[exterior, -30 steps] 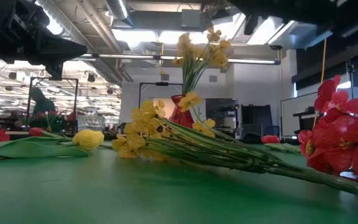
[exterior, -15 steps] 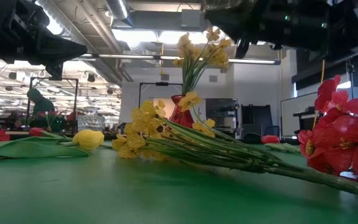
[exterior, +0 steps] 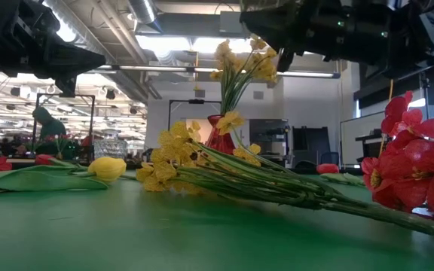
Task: Sort flowers into vase by color
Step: Put the top yellow flower into the red vase
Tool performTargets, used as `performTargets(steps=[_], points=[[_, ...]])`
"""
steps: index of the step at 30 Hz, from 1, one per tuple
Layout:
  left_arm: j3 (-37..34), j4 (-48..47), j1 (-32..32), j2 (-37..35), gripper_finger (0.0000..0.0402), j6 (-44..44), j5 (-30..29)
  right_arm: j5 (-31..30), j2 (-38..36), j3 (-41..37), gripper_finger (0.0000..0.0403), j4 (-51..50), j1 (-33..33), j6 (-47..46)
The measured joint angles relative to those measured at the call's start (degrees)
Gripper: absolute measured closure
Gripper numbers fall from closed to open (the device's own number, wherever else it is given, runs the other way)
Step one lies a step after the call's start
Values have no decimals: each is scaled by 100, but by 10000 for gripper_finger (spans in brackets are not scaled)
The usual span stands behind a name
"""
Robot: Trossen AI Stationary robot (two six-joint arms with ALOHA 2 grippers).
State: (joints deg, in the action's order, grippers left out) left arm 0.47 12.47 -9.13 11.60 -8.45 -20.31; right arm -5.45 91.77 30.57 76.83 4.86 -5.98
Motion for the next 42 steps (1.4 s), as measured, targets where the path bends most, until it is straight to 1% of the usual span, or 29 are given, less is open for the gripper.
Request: performTargets(steps=[6, 7, 9, 11, 14, 15, 17, 21, 23, 27, 32, 34, 38, 40, 42], points=[[-2, 116, 0, 2, 401, -44, 2, 50, 0, 22, 403, -195, 0, 1], [-2, 258, -1, 2, 401, -43, 5, 50, 0, 22, 403, -218, 0, 1], [-2, 942, 3, 9, 401, 101, 95, 51, 0, 22, 403, -241, 0, 2], [5, 1731, 28, 80, 401, 323, 512, 50, 0, 22, 403, -280, 0, 4], [5, 2540, 33, 244, 401, 582, 1457, 47, -2, 23, 403, -275, 0, 4], [5, 2741, 35, 323, 401, 588, 1657, 44, -2, 24, 403, -277, 0, 4], [7, 2921, 35, 480, 401, 585, 1836, 26, -2, 24, 403, -277, 0, 7], [12, 3177, 38, 988, 401, 584, 1828, 8, -2, 24, 403, -279, 0, -4], [126, 3192, 37, 1334, 401, 596, 1812, 8, -2, 24, 403, -279, 0, -4], [615, 3232, 37, 2137, 401, 775, 1810, 8, -2, 24, 403, -279, 0, -7], [1480, 3232, 91, 3329, 401, 1180, 1780, 8, -2, 24, 403, -280, 0, -9], [1828, 3223, 177, 3820, 401, 1204, 1634, 13, -2, 24, 403, -279, 0, -9], [2429, 3172, 432, 4637, 401, 1141, 1096, 105, -2, 24, 403, -285, 0, -16], [2658, 3174, 521, 4971, 401, 931, 824, 190, -4, 24, 403, -307, 0, -23], [2865, 3182, 575, 5281, 401, 745, 751, 239, -4, 24, 403, -344, 0, -24]])
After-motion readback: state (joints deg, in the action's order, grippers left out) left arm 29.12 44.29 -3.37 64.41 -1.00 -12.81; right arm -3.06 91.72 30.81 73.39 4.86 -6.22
